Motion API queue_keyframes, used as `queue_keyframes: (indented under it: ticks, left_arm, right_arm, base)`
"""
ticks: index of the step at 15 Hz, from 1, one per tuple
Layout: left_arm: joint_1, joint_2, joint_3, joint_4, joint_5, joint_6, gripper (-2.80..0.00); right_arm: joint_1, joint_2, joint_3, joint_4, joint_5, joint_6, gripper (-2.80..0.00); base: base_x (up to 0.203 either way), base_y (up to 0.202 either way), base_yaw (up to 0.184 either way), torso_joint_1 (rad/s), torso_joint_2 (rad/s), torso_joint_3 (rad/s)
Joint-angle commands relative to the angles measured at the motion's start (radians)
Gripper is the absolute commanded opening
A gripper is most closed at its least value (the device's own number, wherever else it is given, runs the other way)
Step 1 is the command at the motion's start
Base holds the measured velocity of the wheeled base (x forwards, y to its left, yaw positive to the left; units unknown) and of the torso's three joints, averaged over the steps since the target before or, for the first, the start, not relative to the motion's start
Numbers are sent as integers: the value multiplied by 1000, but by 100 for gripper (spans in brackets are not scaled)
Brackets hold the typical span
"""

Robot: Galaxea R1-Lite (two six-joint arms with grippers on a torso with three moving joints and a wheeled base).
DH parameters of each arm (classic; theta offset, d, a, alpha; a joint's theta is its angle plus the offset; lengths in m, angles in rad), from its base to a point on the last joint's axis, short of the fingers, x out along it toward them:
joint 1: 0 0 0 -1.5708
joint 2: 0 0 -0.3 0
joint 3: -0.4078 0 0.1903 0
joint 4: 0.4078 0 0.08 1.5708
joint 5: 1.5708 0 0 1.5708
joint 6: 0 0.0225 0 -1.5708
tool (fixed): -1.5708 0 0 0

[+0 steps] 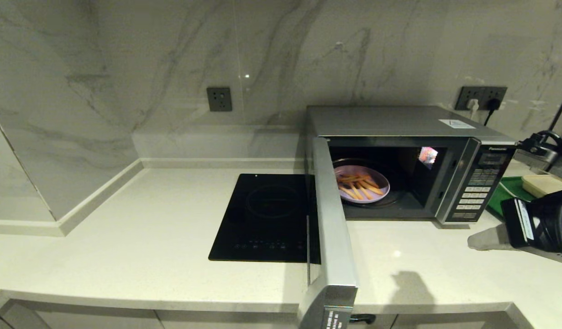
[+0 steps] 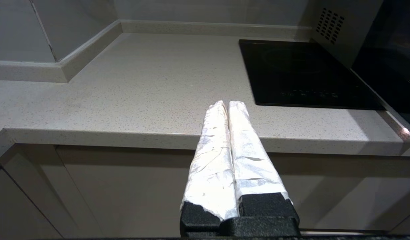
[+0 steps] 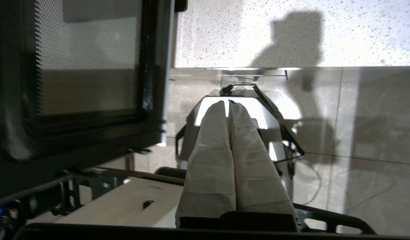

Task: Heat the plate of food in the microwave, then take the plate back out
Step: Open the microwave oven, then take the plate out of the microwave

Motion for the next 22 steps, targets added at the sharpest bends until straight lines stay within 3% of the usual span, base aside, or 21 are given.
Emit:
queue_keyframes:
  ticks: [1, 7, 10, 12, 13, 16, 20, 21, 22]
  left_arm:
    - [1, 0, 0, 0, 1, -1, -280]
    - [1, -1, 0, 0, 1, -1, -280]
    - [1, -1, 0, 0, 1, -1, -280]
    - [1, -1, 0, 0, 1, -1, -280]
    - [1, 0, 0, 0, 1, -1, -280]
    - [1, 0, 0, 0, 1, -1, -280]
    - [0, -1, 0, 0, 1, -1, -280]
    - [1, -1, 0, 0, 1, -1, -280]
    - [0, -1, 0, 0, 1, -1, -280]
  right_arm:
    - [2, 25, 2, -46, 0, 73, -280]
    - [3, 88, 69, -268, -31, 308, -280]
    - [85, 75, 113, -293, -16, 317, -280]
    - [97, 66, 119, -297, -26, 320, -280]
    - [85, 72, 125, -298, -40, 327, -280]
    - [51, 124, 124, -396, -88, 465, -280]
    - [-59, 167, 158, -458, -79, 480, -280]
    - [-91, 171, 179, -506, -68, 475, 0]
    - [-126, 172, 191, -553, -51, 469, 0]
  base:
    - [0, 0, 0, 0, 0, 0]
    - [0, 0, 0, 0, 0, 0]
    - [0, 0, 0, 0, 0, 0]
    - [0, 0, 0, 0, 0, 0]
    - [0, 0, 0, 0, 0, 0]
    - [0, 0, 0, 0, 0, 0]
    - [0, 0, 0, 0, 0, 0]
    - [0, 0, 0, 0, 0, 0]
    - [0, 0, 0, 0, 0, 0]
